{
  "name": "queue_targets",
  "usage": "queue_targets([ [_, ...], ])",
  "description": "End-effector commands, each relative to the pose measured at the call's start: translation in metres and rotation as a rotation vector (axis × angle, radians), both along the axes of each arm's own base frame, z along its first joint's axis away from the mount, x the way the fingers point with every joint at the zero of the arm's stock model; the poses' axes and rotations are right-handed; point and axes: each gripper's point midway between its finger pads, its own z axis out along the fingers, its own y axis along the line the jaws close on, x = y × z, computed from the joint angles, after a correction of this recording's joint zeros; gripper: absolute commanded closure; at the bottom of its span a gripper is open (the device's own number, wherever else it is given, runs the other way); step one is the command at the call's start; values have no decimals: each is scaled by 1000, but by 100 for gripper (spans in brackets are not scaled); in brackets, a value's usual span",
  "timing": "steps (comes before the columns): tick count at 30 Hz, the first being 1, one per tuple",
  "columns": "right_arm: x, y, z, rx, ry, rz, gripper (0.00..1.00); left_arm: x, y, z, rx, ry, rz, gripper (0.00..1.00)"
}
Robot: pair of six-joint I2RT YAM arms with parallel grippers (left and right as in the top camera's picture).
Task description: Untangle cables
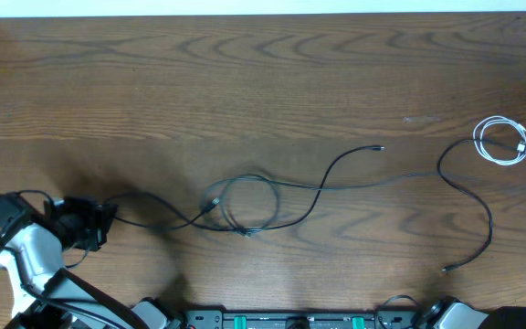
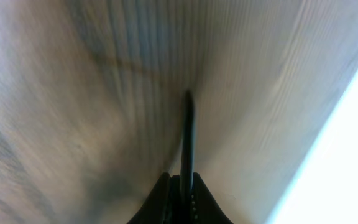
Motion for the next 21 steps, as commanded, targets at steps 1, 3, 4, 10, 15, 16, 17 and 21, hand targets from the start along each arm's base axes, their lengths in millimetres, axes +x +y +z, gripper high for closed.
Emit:
queue_targets([
  [1,-14,-13,4,-51,31,-132,98,21,-2,34,-238,-194,119,92],
  [3,-14,-13,4,-51,32,-132,98,35,9,60,-296,-340,137,92],
  [4,-14,-13,4,-51,32,-132,98,38,16,67,-293,-382,147,92],
  [10,-2,5,2,6,3,-22,99,44,28,77,-204,-467,104,92],
  [15,26,49,1,48,-33,268,93,40,14,60,-153,-394,47,92],
  [16,31,59,0,53,-34,314,89,39,12,55,-138,-367,42,92],
  [17,35,70,-1,57,-33,367,84,38,10,51,-127,-346,36,92],
  [21,46,109,-10,55,-2,546,61,33,-1,33,-94,-242,5,92],
])
